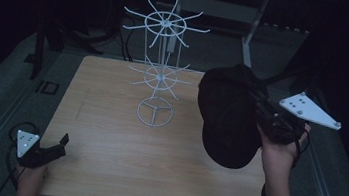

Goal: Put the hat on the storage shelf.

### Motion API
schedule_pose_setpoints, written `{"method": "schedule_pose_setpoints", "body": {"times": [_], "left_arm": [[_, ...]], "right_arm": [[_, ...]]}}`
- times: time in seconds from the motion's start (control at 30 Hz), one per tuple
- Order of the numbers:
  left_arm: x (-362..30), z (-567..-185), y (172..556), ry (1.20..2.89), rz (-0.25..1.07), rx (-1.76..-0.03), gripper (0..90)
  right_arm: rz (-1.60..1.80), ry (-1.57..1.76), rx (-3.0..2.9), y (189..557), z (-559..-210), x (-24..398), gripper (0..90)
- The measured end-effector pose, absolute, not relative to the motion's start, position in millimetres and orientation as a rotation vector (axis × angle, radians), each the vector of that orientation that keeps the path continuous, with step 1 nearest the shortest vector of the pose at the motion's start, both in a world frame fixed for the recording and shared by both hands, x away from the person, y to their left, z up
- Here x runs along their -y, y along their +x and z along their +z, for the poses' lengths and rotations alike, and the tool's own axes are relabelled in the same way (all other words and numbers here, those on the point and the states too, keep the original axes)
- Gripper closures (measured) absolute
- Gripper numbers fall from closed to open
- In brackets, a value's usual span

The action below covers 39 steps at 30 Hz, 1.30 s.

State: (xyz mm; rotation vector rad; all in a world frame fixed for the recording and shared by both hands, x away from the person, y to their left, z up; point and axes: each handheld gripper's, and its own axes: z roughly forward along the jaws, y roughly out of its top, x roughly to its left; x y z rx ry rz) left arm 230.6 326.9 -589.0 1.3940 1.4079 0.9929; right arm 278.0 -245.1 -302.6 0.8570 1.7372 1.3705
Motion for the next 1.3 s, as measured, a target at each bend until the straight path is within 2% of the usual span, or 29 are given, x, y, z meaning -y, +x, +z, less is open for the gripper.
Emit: {"method": "schedule_pose_setpoints", "body": {"times": [0.37,0.67,0.83,1.0,1.3], "left_arm": [[-326.9,-589.0,230.6,1.394,0.992,-1.407,1.4],[-327.1,-589.1,230.6,1.395,0.990,-1.404,1.5],[-327.1,-589.1,230.5,1.393,0.990,-1.403,1.5],[-327.1,-589.2,230.5,1.390,0.988,-1.401,1.5],[-326.8,-589.1,230.4,1.394,0.990,-1.400,1.4]], "right_arm": [[1.480,0.697,-1.667,264.6,-240.9,219.5,83.1],[1.550,0.593,-1.675,268.9,-219.2,186.5,83.1],[1.579,0.570,-1.720,279.4,-220.6,165.9,83.0],[1.550,0.553,-1.772,287.9,-236.0,150.5,83.0],[1.545,0.553,-1.818,292.7,-261.4,147.8,82.5]]}}
